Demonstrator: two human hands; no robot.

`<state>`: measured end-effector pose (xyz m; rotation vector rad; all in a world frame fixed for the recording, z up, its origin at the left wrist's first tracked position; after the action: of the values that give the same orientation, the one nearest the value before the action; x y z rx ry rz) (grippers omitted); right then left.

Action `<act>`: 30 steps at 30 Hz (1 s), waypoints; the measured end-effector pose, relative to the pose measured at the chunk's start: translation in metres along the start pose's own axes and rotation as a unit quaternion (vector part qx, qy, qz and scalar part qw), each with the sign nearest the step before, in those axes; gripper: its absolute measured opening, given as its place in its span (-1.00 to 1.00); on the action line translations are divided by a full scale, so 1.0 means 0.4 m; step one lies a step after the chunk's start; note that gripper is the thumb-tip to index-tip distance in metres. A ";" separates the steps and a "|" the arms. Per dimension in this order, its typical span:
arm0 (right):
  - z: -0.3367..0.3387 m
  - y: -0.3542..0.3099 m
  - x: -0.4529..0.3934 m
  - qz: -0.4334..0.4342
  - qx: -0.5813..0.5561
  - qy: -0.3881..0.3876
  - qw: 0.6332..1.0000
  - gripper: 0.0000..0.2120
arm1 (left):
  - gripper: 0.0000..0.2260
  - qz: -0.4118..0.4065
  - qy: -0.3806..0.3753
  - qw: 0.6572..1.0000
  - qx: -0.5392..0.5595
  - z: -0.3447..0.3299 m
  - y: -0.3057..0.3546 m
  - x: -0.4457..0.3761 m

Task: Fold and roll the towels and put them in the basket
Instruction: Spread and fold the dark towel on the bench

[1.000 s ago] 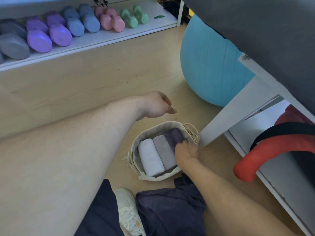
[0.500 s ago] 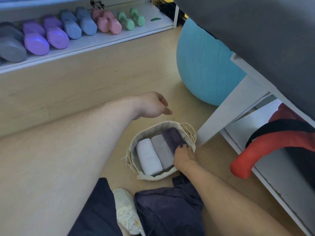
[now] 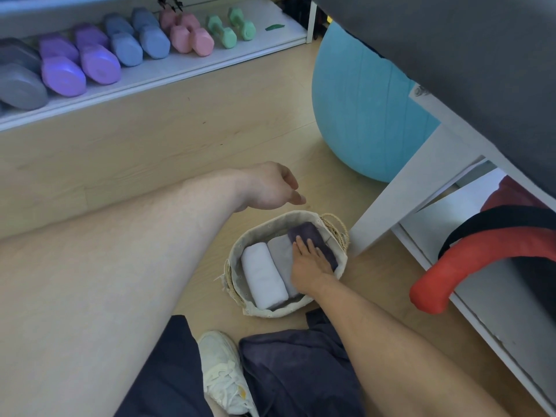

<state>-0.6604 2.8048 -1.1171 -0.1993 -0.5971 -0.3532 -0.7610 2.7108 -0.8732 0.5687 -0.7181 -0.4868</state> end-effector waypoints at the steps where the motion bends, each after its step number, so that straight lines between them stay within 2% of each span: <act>1: -0.009 0.007 -0.006 -0.007 -0.012 -0.026 1.000 -0.33 | -0.62 0.001 -0.003 1.000 -0.001 -0.002 -0.001 -0.001; 4: -0.025 0.026 -0.027 -0.024 -0.048 -0.072 0.996 -0.33 | -0.61 0.003 -0.007 1.000 -0.008 -0.006 -0.006 -0.001; 8: -0.010 0.021 -0.036 0.009 -0.091 -0.106 0.990 -0.30 | -0.62 0.004 -0.007 1.000 -0.008 -0.002 -0.011 -0.003; 13: -0.015 0.039 -0.020 0.026 -0.159 -0.083 0.983 -0.27 | -0.61 -0.004 -0.008 1.000 -0.009 -0.010 0.004 -0.008; 16: -0.030 0.018 0.006 -0.007 -0.206 -0.053 0.977 -0.26 | -0.61 -0.014 -0.005 1.000 -0.008 -0.015 0.020 -0.011; 22: -0.054 -0.049 0.021 0.017 -0.200 -0.099 0.975 -0.31 | -0.61 -0.018 -0.010 1.000 -0.015 -0.022 0.035 -0.010; 24: -0.032 -0.045 0.010 0.000 -0.236 -0.029 0.971 -0.42 | -0.61 -0.016 -0.013 1.000 -0.020 -0.022 0.033 -0.008; 26: -0.005 -0.017 0.009 -0.050 -0.258 0.087 0.961 -0.50 | -0.62 -0.014 -0.012 1.000 -0.023 -0.020 0.028 -0.008; 27: 0.000 0.003 0.011 -0.083 -0.248 0.114 0.959 -0.50 | -0.62 -0.013 -0.012 1.000 -0.023 -0.019 0.026 -0.007; 28: 0.000 0.019 0.013 -0.117 -0.220 0.107 0.962 -0.48 | -0.61 -0.013 -0.012 1.000 -0.024 -0.018 0.025 -0.006; 30: -0.015 0.037 0.012 -0.162 -0.159 0.022 0.974 -0.37 | -0.61 -0.010 -0.016 1.000 -0.023 -0.017 0.023 -0.003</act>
<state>-0.6481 2.8153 -1.1204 -0.4021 -0.5269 -0.7702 -0.7547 2.7207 -0.8721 0.5273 -0.7305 -0.5303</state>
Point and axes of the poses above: each hand's wrist, its own x-axis away from the middle knuckle, its own z-axis out of the back of the hand, y = z × x, the point moved 4 cm from there along -x, towards the middle knuckle, and after that the axes turned 8 degrees about -z, right-handed, at the moved point
